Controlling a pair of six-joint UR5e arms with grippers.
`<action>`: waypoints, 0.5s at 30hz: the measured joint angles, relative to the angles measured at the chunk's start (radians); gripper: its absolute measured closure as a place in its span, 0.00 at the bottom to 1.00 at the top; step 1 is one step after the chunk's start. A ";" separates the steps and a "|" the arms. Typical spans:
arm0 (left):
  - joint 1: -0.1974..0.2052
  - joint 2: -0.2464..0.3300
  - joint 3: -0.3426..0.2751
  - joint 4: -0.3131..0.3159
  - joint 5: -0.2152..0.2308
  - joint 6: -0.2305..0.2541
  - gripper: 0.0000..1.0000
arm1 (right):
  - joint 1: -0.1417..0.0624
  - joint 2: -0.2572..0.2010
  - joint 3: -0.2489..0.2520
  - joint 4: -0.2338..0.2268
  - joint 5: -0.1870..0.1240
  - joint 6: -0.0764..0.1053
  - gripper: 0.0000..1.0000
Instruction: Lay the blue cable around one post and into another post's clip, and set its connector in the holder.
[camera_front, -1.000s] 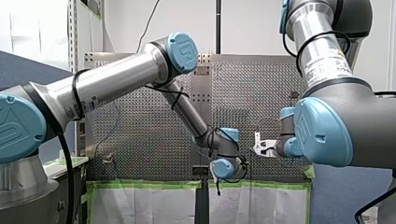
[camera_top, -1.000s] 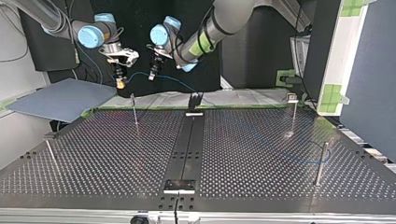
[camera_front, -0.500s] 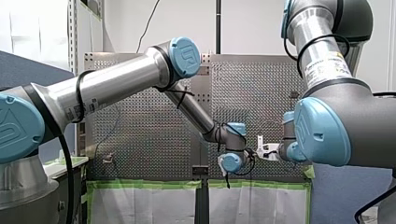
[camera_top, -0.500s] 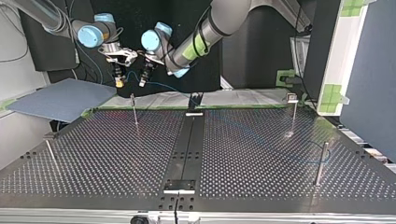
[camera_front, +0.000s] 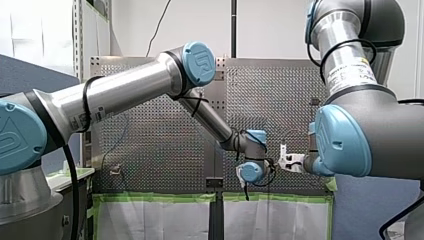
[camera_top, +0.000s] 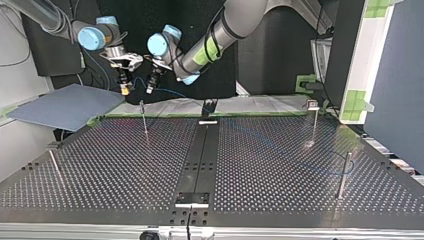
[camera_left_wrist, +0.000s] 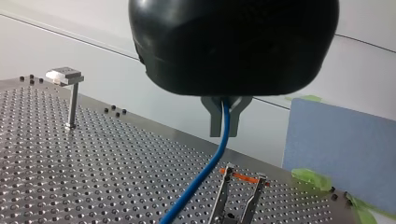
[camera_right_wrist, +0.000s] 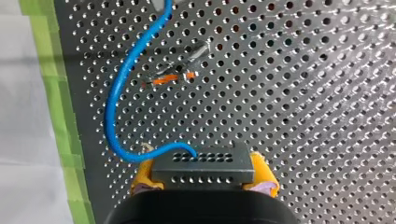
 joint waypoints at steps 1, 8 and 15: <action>0.000 0.000 0.002 -0.002 0.000 0.000 0.99 | -0.004 0.000 -0.001 -0.003 -0.006 0.004 1.00; -0.002 -0.005 0.033 -0.029 -0.001 -0.001 0.99 | -0.039 0.000 -0.004 -0.007 -0.037 0.028 1.00; -0.005 -0.060 0.090 -0.087 -0.004 0.009 0.99 | -0.065 0.001 -0.005 0.001 -0.045 0.027 1.00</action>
